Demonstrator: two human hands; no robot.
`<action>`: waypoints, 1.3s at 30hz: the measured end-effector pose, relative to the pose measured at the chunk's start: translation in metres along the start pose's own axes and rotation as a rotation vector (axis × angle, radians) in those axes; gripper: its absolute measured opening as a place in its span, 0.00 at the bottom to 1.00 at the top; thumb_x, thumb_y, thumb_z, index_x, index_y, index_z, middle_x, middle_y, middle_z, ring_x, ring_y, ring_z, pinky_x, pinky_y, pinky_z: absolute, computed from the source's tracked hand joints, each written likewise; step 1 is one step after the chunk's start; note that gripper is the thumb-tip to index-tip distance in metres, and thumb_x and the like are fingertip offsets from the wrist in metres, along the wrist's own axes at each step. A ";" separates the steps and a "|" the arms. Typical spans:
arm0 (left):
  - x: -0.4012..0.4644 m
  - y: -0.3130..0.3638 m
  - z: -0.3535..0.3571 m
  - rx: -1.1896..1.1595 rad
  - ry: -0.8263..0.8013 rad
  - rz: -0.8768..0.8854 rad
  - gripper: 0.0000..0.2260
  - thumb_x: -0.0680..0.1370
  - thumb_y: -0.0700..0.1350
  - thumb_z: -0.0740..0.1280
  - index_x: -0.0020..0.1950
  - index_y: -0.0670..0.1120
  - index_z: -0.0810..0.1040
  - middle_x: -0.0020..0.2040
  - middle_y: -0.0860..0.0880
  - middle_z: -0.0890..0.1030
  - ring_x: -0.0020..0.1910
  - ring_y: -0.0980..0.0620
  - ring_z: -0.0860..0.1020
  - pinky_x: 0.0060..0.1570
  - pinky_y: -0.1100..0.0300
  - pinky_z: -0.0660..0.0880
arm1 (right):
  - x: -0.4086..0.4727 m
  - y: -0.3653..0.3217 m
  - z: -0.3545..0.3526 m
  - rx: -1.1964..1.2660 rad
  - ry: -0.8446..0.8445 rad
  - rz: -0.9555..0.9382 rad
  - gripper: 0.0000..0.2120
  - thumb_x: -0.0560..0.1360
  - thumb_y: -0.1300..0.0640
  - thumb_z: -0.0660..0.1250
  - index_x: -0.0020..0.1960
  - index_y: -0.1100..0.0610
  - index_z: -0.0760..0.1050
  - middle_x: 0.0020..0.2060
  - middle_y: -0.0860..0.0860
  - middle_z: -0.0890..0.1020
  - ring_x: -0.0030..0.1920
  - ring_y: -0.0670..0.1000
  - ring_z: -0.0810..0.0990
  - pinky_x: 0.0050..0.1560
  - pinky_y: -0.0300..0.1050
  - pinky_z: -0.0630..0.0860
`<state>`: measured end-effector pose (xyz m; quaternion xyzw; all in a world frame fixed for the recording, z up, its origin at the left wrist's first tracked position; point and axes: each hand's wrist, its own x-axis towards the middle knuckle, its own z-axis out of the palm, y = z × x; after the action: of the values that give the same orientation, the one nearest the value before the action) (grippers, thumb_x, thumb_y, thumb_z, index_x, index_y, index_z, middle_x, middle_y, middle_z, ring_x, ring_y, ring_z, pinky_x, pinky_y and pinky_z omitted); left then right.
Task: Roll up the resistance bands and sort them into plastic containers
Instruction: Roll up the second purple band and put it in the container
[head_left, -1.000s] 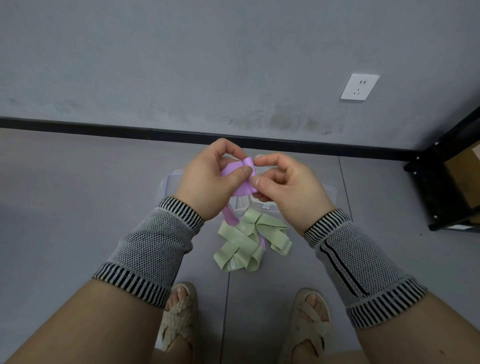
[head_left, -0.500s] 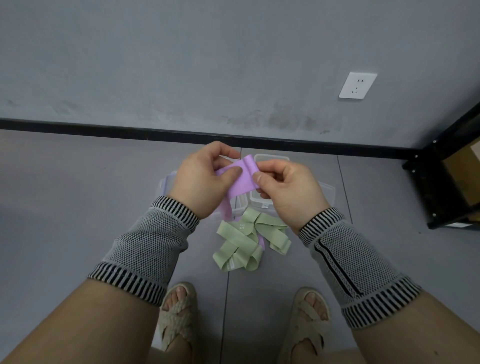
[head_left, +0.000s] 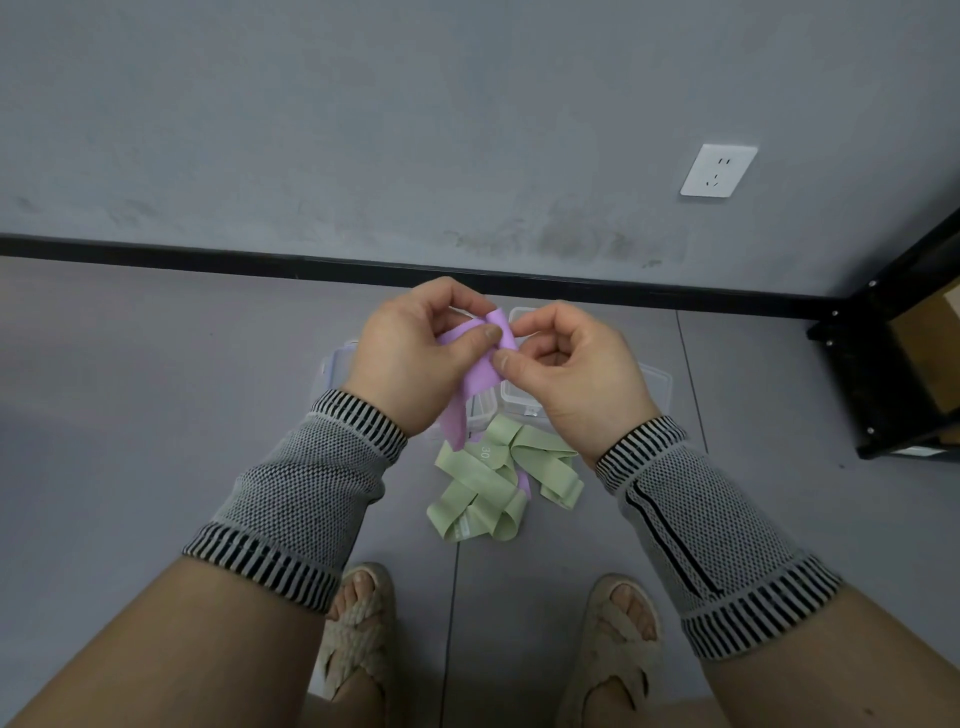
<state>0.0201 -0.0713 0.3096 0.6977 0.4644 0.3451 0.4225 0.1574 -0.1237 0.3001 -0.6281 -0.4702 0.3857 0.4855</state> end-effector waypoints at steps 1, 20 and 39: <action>0.000 0.000 0.000 -0.006 -0.001 -0.001 0.06 0.73 0.43 0.71 0.42 0.53 0.78 0.38 0.53 0.84 0.38 0.56 0.81 0.39 0.62 0.77 | -0.001 -0.001 -0.001 0.018 -0.014 -0.005 0.09 0.70 0.61 0.73 0.42 0.48 0.77 0.34 0.48 0.79 0.36 0.47 0.78 0.43 0.46 0.79; 0.000 -0.004 -0.001 0.041 -0.037 0.026 0.08 0.75 0.42 0.68 0.44 0.56 0.78 0.40 0.54 0.82 0.40 0.57 0.80 0.42 0.60 0.78 | 0.000 -0.005 -0.006 0.153 -0.081 0.089 0.09 0.75 0.63 0.67 0.46 0.49 0.78 0.32 0.46 0.82 0.28 0.39 0.77 0.32 0.33 0.72; 0.000 -0.001 0.001 -0.013 -0.049 0.034 0.07 0.75 0.40 0.69 0.43 0.53 0.77 0.38 0.50 0.83 0.38 0.54 0.81 0.43 0.60 0.77 | -0.001 -0.003 -0.004 0.141 -0.050 0.038 0.08 0.72 0.64 0.71 0.45 0.52 0.77 0.37 0.50 0.82 0.35 0.42 0.80 0.37 0.35 0.75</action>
<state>0.0209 -0.0711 0.3082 0.7108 0.4398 0.3383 0.4323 0.1607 -0.1250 0.3043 -0.5911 -0.4419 0.4427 0.5092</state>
